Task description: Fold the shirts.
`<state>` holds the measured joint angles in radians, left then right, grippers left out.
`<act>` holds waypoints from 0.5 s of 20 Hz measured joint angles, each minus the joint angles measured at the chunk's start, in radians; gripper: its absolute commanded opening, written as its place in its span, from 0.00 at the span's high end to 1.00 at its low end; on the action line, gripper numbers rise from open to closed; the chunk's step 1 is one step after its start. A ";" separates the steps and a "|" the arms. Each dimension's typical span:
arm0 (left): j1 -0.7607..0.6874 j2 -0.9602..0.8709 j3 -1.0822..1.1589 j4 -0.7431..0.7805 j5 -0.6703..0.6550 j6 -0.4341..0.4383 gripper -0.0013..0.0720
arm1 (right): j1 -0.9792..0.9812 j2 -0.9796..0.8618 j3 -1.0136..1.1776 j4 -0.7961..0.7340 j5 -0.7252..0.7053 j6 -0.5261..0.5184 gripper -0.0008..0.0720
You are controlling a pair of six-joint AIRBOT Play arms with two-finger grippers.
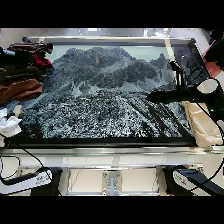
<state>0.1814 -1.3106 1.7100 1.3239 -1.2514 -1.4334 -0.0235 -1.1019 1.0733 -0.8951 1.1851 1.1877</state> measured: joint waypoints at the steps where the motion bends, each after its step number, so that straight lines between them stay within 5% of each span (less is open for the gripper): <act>1: 0.000 0.000 0.000 0.000 0.000 0.000 0.96 | 0.000 0.000 0.000 0.000 0.000 0.000 0.38; 10: 0.047 -0.031 0.000 0.246 0.042 -0.016 0.96 | 0.000 0.000 0.000 0.007 -0.004 0.000 0.38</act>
<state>0.2283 -1.3418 1.7100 1.5700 -1.2095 -1.4490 -0.0235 -1.1019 1.0733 -0.8883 1.1812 1.1877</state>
